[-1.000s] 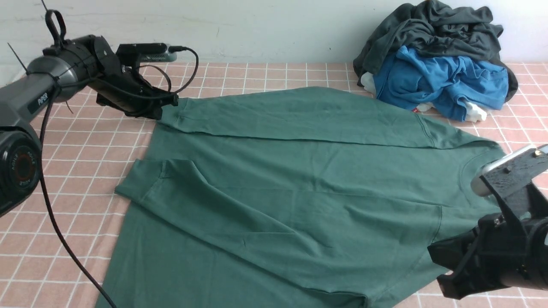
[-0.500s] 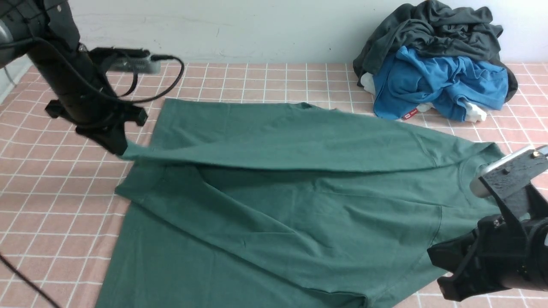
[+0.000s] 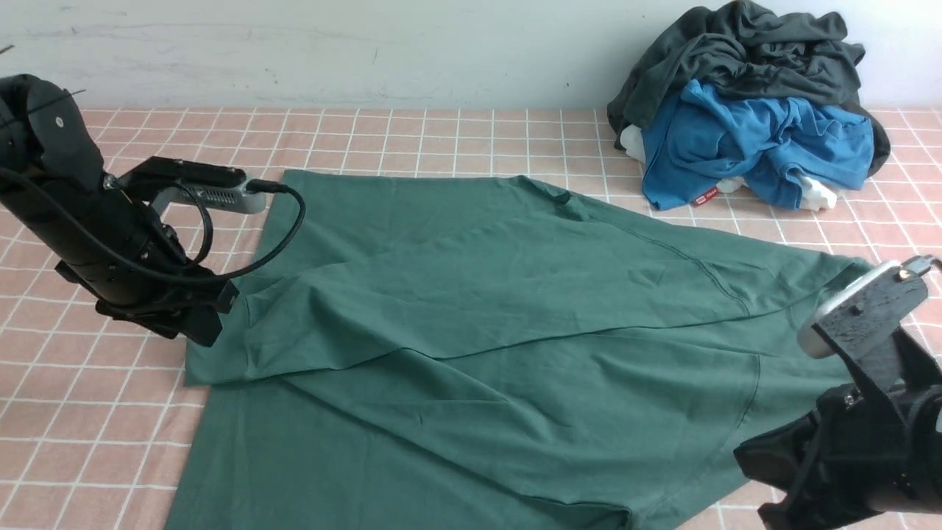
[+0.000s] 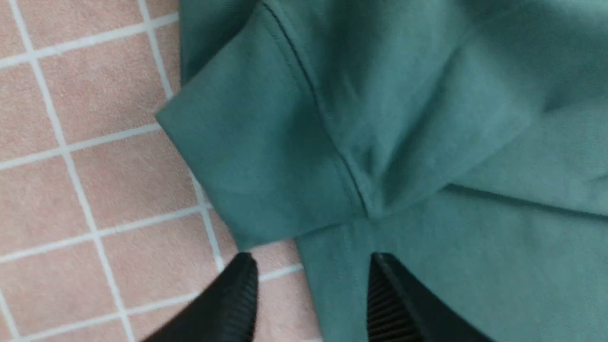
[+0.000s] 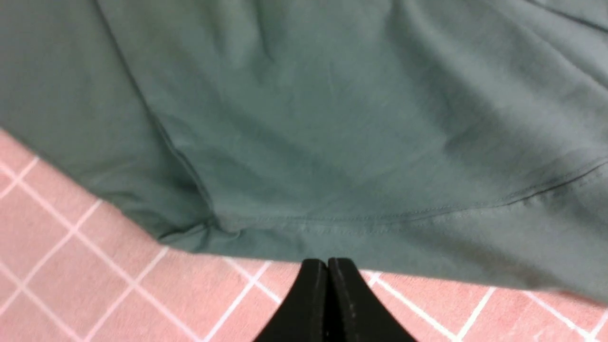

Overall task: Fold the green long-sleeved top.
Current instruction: Use the left arm to drag and drop the cuff onto the cuff closest to the left arm, then use both arms simultaneously to clamp the lower edge of the clothing fabric

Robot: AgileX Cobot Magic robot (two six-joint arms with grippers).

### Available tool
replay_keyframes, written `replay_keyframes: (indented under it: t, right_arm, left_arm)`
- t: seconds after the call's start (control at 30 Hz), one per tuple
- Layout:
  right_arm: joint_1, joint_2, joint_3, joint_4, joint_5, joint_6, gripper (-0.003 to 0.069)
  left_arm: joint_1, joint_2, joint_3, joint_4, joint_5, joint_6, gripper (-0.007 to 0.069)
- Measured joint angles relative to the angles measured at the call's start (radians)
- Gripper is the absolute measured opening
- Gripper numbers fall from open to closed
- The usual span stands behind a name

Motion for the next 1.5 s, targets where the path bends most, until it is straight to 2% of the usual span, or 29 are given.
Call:
replay_keyframes:
  t: [0.03,0.07,0.17,0.27,0.3,0.4,0.5,0.63,0.73,0.77,0.83,0.9,0.93,0.97,1.07,1.17,1.27,1.3,1.33,1.4,1.43,1.5]
  right_arm:
    - [0.000,0.000,0.000,0.001,0.005,-0.004,-0.0014]
    - [0.000,0.000,0.000,0.014,0.025,-0.028,-0.0014]
    - [0.000,0.000,0.000,0.048,0.046,-0.071,-0.0014]
    - [0.000,0.000,0.000,0.080,0.058,-0.118,-0.0014]
    - [0.000,0.000,0.000,0.105,0.069,-0.157,-0.0014]
    - [0.000,0.000,0.000,0.153,0.086,-0.225,-0.0014]
    - [0.000,0.000,0.000,0.188,0.088,-0.261,-0.0014]
    - [0.000,0.000,0.000,0.224,0.089,-0.291,-0.0014]
    - [0.000,0.000,0.000,0.228,0.092,-0.296,-0.0014]
    - [0.000,0.000,0.000,0.230,0.094,-0.298,-0.0014]
    - [0.000,0.000,0.000,0.230,0.095,-0.299,-0.0014]
    - [0.000,0.000,0.000,0.233,0.096,-0.299,-0.0014]
    - [0.000,0.000,0.000,0.234,0.096,-0.299,-0.0014]
    - [0.000,-0.001,0.000,0.236,0.097,-0.299,-0.0014]
    - [0.000,-0.021,0.000,0.236,0.104,-0.309,-0.0014]
    - [0.000,-0.054,0.000,0.238,0.105,-0.342,-0.0014]
    - [0.000,-0.072,-0.012,0.224,0.113,-0.367,-0.0014]
    - [0.000,-0.070,-0.016,0.221,0.113,-0.367,-0.0014]
    - [0.000,-0.047,-0.044,0.179,0.125,-0.367,-0.0005]
    - [0.000,-0.006,-0.089,0.112,0.137,-0.368,0.0018]
    - [0.000,0.000,-0.100,0.094,0.139,-0.368,0.0022]
    - [0.000,0.079,-0.164,-0.014,0.143,-0.368,0.0090]
  left_arm:
    - [0.000,-0.005,0.002,-0.005,0.013,0.000,0.0369]
    - [-0.002,-0.029,0.025,-0.022,0.045,0.000,0.0428]
    - [-0.025,-0.071,0.117,-0.009,0.062,0.027,0.0463]
    - [-0.072,-0.104,0.222,0.018,0.030,0.122,0.0472]
    - [-0.116,-0.127,0.302,0.035,-0.020,0.249,0.0472]
    - [-0.189,-0.156,0.424,0.053,-0.070,0.469,0.0472]
    - [-0.220,-0.158,0.497,0.066,-0.091,0.590,0.0472]
    - [-0.222,-0.158,0.540,0.075,-0.143,0.658,0.0460]
    - [-0.223,-0.161,0.553,0.082,-0.167,0.665,0.0423]
    - [-0.228,-0.168,0.569,0.097,-0.200,0.667,0.0365]
    - [-0.233,-0.174,0.584,0.117,-0.236,0.667,0.0297]
    - [-0.241,-0.180,0.598,0.138,-0.274,0.667,0.0179]
    - [-0.242,-0.182,0.598,0.140,-0.276,0.667,0.0168]
    - [-0.252,-0.189,0.600,0.150,-0.284,0.667,0.0092]
    - [-0.277,-0.219,0.609,0.164,-0.295,0.659,0.0018]
    - [-0.287,-0.283,0.610,0.162,-0.281,0.605,0.0006]
    - [-0.289,-0.392,0.598,0.150,-0.234,0.446,0.0006]
    - [-0.289,-0.397,0.598,0.150,-0.234,0.446,0.0006]
    - [-0.289,-0.434,0.597,0.150,-0.211,0.361,0.0006]
    - [-0.289,-0.467,0.597,0.151,-0.187,0.285,0.0006]
    - [-0.289,-0.467,0.597,0.151,-0.187,0.285,0.0006]
    - [-0.289,-0.491,0.597,0.151,-0.176,0.221,0.0006]
